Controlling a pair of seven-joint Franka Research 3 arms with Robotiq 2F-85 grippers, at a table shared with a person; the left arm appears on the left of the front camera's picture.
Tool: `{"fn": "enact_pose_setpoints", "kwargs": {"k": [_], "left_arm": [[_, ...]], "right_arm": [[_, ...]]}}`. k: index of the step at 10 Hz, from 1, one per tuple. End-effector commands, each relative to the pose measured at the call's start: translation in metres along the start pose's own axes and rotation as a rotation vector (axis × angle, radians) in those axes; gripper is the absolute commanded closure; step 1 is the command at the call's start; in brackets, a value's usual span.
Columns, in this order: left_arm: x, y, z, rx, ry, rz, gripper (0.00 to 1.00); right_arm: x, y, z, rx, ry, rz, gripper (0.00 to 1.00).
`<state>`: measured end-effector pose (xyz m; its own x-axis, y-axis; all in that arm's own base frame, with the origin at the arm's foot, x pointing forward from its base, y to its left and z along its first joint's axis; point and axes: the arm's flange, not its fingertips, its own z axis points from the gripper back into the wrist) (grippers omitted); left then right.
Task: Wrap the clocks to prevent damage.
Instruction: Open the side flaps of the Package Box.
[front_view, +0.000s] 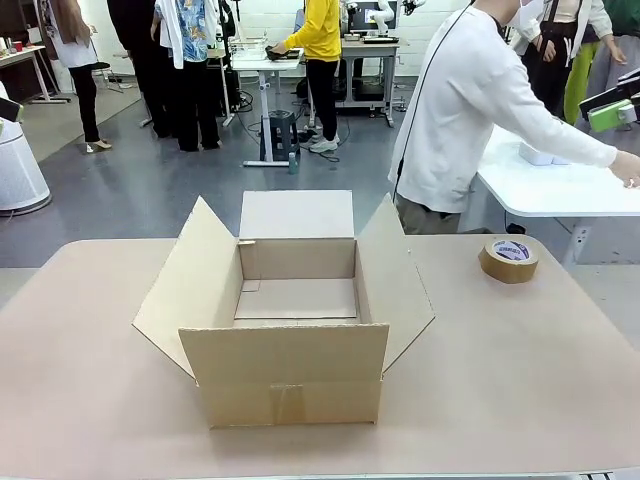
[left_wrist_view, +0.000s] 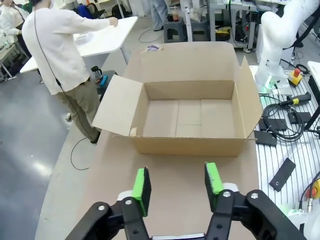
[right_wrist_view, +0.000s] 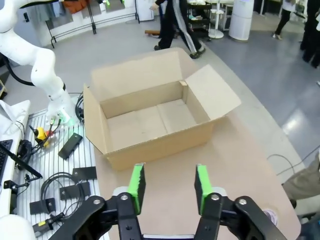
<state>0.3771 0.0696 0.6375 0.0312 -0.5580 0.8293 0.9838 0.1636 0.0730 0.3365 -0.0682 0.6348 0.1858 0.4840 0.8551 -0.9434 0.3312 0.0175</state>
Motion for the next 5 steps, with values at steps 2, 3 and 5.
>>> {"fn": "enact_pose_setpoints", "kwargs": {"k": [2, 3, 5], "left_arm": [[-0.0010, -0.0031, -0.0037, 0.027, 0.010, 0.041, 0.95], [-0.0013, -0.0021, -0.0031, 0.030, 0.014, 0.041, 1.00], [-0.0026, -0.0012, -0.0025, 0.031, 0.023, 0.041, 1.00]], "right_arm": [[-0.0036, -0.0009, -0.0059, 0.010, -0.007, 0.017, 0.99], [-0.0029, -0.0008, -0.0067, 0.009, -0.002, 0.018, 1.00], [-0.0025, -0.0001, -0.0079, 0.007, 0.007, 0.021, 1.00]]}}
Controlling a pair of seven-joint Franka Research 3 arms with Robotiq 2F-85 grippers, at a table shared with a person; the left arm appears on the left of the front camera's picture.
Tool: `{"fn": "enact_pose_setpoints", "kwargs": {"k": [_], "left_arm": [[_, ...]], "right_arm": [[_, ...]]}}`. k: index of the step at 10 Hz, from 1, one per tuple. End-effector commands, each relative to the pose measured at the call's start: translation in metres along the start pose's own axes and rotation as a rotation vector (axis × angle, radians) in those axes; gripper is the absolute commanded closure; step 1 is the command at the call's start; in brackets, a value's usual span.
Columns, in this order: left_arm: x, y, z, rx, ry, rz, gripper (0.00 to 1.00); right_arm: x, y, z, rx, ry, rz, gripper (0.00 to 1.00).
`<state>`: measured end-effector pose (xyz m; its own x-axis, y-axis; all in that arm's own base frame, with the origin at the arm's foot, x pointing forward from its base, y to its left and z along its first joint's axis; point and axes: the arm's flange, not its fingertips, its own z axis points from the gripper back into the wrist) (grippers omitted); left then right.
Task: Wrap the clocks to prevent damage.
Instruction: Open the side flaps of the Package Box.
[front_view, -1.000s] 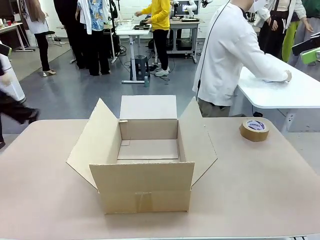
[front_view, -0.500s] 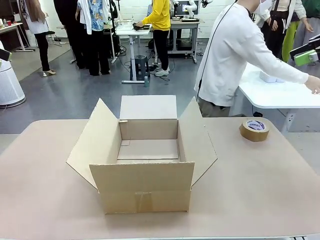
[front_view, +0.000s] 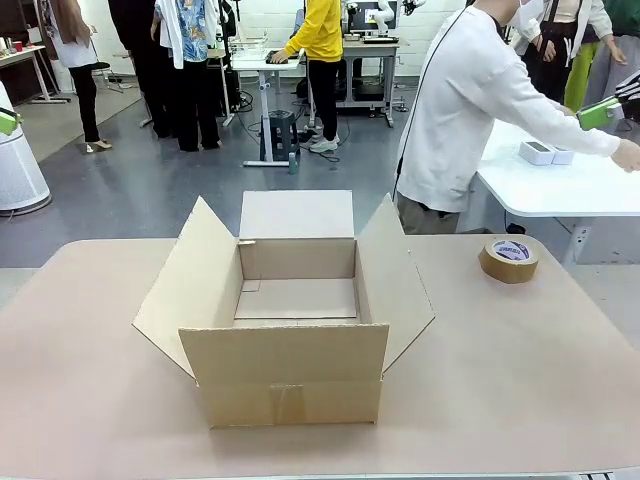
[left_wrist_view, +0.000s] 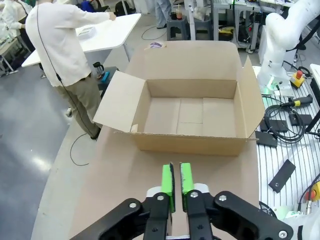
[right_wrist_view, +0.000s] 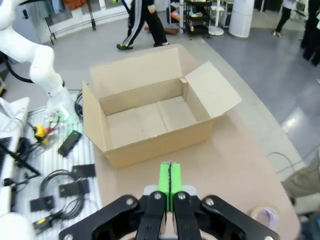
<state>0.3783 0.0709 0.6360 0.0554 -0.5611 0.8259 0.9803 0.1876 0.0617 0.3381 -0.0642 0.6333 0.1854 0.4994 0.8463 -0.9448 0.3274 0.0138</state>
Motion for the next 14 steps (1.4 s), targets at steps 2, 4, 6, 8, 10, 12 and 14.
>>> {"fn": "enact_pose_setpoints", "kwargs": {"k": [2, 4, 6, 8, 10, 12, 14], "left_arm": [[-0.001, -0.002, -0.002, 0.023, 0.037, 0.018, 1.00], [-0.002, -0.002, -0.002, 0.016, 0.049, 0.027, 1.00], [-0.003, -0.002, -0.001, 0.000, 0.079, 0.025, 1.00], [-0.003, -0.001, -0.001, -0.002, 0.081, 0.032, 1.00], [0.003, -0.002, -0.004, 0.003, 0.086, 0.113, 1.00], [0.060, -0.011, -0.044, 0.059, 0.324, 0.356, 1.00], [0.119, -0.018, -0.111, 0.227, 0.664, 0.630, 1.00]], "right_arm": [[-0.001, 0.001, -0.005, -0.007, 0.005, 0.007, 1.00], [0.001, 0.001, -0.007, -0.011, 0.017, 0.005, 1.00], [0.001, 0.000, -0.009, -0.014, 0.047, -0.024, 1.00], [0.003, -0.001, -0.011, -0.015, 0.053, -0.035, 1.00], [0.013, 0.002, -0.017, -0.071, 0.092, -0.145, 1.00], [0.065, 0.023, -0.056, -0.233, 0.313, -0.443, 1.00], [0.123, 0.045, -0.110, -0.355, 0.502, -0.707, 1.00]]}}
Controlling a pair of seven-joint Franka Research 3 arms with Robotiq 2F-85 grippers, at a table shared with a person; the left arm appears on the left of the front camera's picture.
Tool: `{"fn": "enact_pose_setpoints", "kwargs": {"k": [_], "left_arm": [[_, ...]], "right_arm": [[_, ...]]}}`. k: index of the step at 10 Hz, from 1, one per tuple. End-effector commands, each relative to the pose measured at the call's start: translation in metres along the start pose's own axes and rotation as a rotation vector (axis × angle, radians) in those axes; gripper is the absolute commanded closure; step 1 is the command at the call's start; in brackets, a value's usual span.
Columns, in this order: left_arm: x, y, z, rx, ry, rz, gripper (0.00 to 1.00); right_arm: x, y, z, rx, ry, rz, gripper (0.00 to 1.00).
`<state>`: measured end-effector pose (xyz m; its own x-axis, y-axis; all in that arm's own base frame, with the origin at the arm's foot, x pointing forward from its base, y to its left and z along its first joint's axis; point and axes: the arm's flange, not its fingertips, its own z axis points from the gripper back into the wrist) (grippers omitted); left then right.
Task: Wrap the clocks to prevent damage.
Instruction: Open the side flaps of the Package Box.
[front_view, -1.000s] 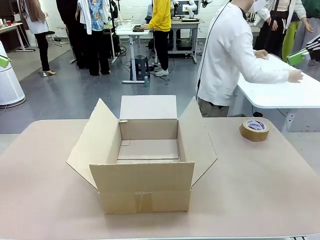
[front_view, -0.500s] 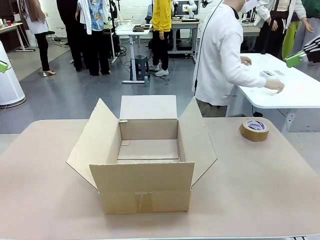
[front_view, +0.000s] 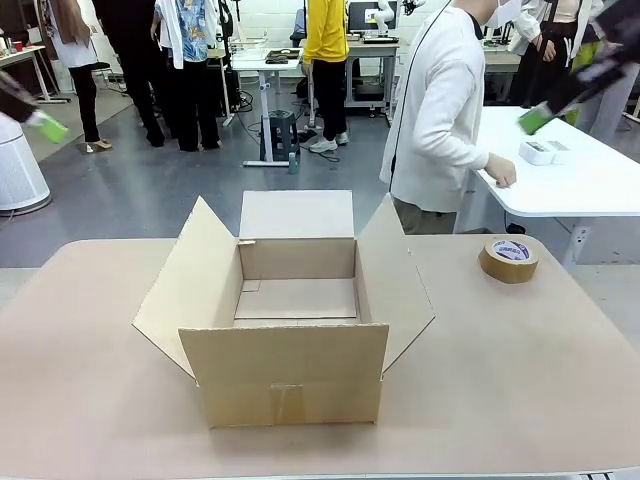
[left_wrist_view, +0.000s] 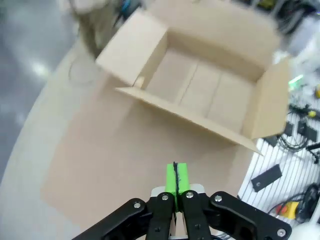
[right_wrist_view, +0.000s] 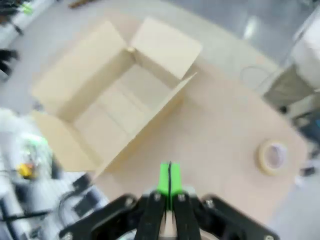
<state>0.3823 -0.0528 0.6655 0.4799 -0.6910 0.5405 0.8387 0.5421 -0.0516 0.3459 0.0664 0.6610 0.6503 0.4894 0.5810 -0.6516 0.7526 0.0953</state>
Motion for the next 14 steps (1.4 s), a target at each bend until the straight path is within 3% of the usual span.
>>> {"fn": "enact_pose_setpoints", "kwargs": {"k": [1, 5, 7, 8, 12, 13, 14], "left_arm": [[0.061, -0.028, -0.034, 0.088, 0.378, 0.350, 1.00], [0.114, -0.035, -0.088, 0.103, 0.567, 0.569, 1.00], [0.115, -0.033, -0.100, 0.101, 0.577, 0.597, 1.00], [0.093, -0.039, -0.106, 0.178, 0.593, 0.548, 1.00], [0.103, -0.035, -0.108, 0.150, 0.610, 0.566, 1.00], [0.105, -0.050, -0.132, 0.248, 0.562, 0.645, 1.00], [0.103, -0.061, -0.146, 0.285, 0.511, 0.653, 1.00]], "right_arm": [[0.056, 0.049, -0.018, -0.027, 0.280, -0.362, 1.00], [0.122, 0.087, -0.054, 0.058, 0.500, -0.591, 1.00], [0.127, 0.083, -0.063, 0.038, 0.497, -0.640, 1.00], [0.108, 0.090, -0.072, -0.004, 0.521, -0.566, 1.00], [0.118, 0.089, -0.072, 0.026, 0.528, -0.584, 0.99], [0.109, 0.107, -0.098, -0.139, 0.462, -0.662, 0.99], [0.100, 0.116, -0.122, -0.215, 0.437, -0.711, 0.99]]}}
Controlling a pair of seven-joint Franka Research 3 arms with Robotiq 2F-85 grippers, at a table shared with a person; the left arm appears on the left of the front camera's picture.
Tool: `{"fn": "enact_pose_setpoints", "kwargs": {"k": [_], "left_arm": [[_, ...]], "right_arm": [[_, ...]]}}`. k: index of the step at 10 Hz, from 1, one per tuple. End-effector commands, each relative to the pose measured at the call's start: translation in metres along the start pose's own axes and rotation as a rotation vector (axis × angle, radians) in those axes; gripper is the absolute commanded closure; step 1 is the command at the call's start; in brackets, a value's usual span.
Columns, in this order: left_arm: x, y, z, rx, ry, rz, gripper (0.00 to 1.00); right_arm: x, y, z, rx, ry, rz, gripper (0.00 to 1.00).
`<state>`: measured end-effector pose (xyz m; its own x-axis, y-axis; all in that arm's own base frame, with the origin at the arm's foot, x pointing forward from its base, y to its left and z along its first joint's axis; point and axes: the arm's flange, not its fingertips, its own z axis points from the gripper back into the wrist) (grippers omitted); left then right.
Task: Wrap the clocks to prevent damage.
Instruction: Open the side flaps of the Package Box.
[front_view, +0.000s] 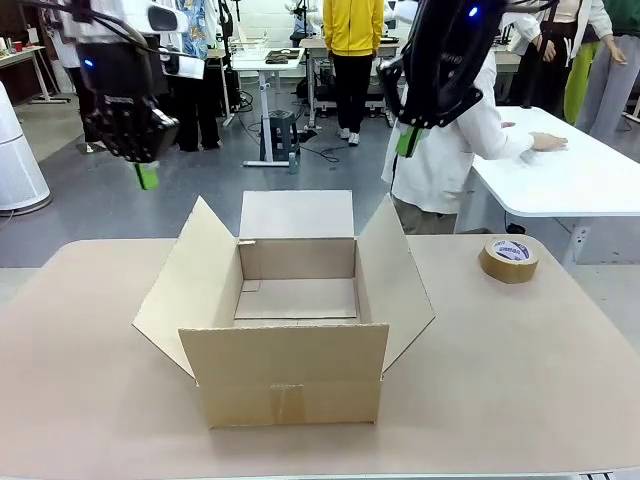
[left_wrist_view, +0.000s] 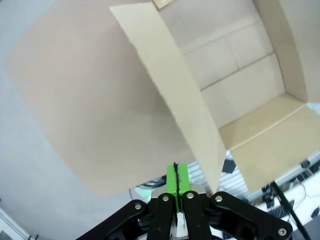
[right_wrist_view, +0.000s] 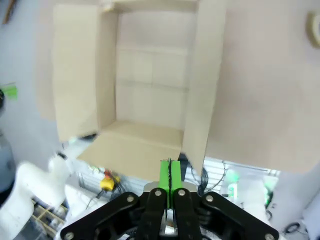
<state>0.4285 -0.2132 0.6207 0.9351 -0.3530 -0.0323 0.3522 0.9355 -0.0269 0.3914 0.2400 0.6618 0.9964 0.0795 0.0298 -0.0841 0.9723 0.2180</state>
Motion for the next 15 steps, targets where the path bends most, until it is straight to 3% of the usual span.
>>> {"fn": "enact_pose_setpoints", "kwargs": {"k": [1, 3, 6, 15], "left_arm": [[-0.005, -0.020, -0.032, 0.089, -0.115, 0.122, 1.00], [-0.006, -0.024, -0.054, 0.132, -0.184, 0.190, 1.00], [-0.008, -0.026, -0.082, 0.178, -0.218, 0.190, 1.00], [0.003, -0.020, -0.102, -0.003, -0.210, 0.215, 1.00]], "right_arm": [[-0.008, 0.011, -0.057, -0.089, -0.050, -0.142, 0.99], [-0.005, 0.010, -0.093, -0.130, -0.053, -0.190, 0.99], [0.001, 0.004, -0.125, -0.178, -0.108, -0.207, 0.99], [0.026, -0.023, -0.169, -0.158, -0.016, -0.249, 0.99]]}}
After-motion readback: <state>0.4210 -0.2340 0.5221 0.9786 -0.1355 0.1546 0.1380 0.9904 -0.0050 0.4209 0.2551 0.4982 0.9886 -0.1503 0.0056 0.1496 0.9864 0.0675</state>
